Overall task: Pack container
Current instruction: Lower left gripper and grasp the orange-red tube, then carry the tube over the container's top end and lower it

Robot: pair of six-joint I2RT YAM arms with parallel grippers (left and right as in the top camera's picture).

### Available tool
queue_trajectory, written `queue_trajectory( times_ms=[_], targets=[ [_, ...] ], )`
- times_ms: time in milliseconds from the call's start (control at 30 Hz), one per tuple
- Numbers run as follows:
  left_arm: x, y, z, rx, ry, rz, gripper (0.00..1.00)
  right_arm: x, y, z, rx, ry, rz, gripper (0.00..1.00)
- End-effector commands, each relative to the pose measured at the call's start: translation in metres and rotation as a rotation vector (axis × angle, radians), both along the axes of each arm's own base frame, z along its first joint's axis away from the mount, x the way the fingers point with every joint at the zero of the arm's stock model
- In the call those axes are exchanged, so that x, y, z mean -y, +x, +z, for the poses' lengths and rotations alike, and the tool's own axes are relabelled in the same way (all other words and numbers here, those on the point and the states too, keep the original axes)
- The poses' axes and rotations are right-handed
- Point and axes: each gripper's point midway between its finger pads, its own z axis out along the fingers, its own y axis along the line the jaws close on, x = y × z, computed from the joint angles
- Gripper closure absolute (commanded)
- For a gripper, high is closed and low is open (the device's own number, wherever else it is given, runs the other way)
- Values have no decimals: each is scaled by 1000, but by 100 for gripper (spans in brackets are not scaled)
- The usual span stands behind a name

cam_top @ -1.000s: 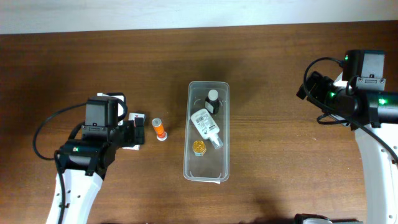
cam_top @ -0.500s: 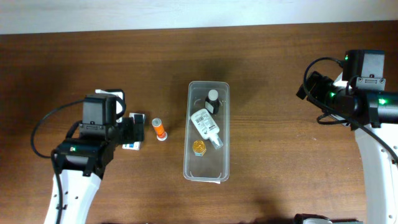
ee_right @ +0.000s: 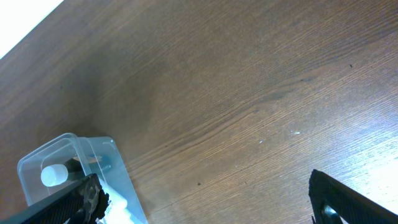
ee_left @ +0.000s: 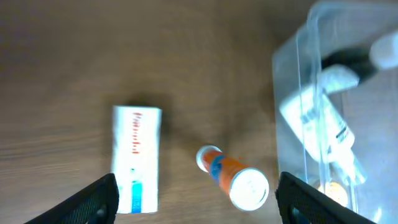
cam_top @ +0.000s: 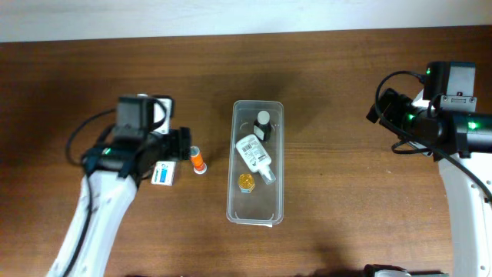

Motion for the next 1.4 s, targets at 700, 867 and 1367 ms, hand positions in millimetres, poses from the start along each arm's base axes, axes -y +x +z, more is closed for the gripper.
queue_trajectory(
  times_ms=[700, 867, 1367],
  targets=[
    [31, -1, -32, -92, 124, -165, 40, 0, 1, 2, 5, 3, 2, 2],
    [32, -3, -33, -104, 120, -169, 50, 0, 1, 2, 5, 3, 2, 2],
    [38, -4, -34, -111, 88, -187, 80, 0, 1, 2, 5, 3, 2, 1]
  ],
)
